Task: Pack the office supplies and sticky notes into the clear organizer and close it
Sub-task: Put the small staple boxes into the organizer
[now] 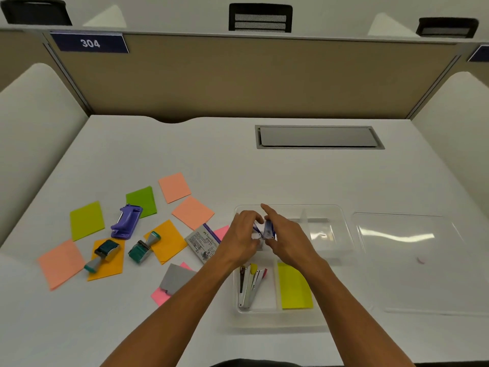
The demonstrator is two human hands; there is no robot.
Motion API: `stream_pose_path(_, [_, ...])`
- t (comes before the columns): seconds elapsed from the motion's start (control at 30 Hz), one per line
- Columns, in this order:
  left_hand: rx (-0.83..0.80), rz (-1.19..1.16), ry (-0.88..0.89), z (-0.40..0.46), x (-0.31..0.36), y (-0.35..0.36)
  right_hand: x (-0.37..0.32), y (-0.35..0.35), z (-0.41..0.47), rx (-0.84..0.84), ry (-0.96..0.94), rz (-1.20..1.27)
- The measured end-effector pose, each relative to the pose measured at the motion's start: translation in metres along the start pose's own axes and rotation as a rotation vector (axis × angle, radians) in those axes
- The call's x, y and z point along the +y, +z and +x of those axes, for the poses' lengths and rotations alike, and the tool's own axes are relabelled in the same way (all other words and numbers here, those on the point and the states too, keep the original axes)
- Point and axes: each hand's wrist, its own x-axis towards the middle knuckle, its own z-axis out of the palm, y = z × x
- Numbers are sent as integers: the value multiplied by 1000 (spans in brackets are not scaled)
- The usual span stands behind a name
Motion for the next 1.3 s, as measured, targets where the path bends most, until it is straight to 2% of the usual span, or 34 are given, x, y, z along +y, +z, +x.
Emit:
stream_pose_path(0.2, [2,103,-27,4,-9,6,-3,-1,4,-27,-25,-49])
stream_pose_path(0.37, [41,63,8,9,-15,9,-7,2,5,-37,-77,-88])
stream_pose_path(0.57, [64,141,-33,16,-14,10,-9,1,10,-55,-85,-166])
stream_pose_path(0.73, [134,113,-31,6,-16,9,-8,2,17,-86,-101,-122])
stream_pose_path(0.83, [171,76,-13,-2,-17,9,-6,8,19,-36,-135,-108])
stream_pose_path(1.03, [212,-2,-153,-31,-26,11,-15,22,18,-69,-40,-34])
stream_pose_path(1.17, [294,13,-202,-56,-38,9,-31,30,9,74,-97,49])
stream_pose_path(1.3, [403,28,-235,-78,-52,-3,-49,47,-4,56,-192,113])
